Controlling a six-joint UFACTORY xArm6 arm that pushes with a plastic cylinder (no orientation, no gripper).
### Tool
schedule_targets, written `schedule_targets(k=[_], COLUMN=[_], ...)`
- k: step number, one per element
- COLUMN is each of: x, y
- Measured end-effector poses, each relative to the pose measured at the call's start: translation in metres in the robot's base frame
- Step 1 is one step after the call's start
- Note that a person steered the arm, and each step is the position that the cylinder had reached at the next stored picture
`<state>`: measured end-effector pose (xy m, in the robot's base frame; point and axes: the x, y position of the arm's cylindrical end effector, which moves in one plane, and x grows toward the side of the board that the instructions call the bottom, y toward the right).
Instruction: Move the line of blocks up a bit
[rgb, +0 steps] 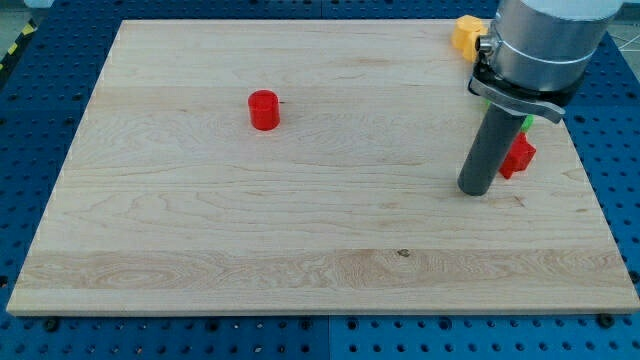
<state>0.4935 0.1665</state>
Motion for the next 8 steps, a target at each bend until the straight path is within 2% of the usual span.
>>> schedule_targets(k=[5, 8], x=[-0.007, -0.016], y=[0.045, 0.045])
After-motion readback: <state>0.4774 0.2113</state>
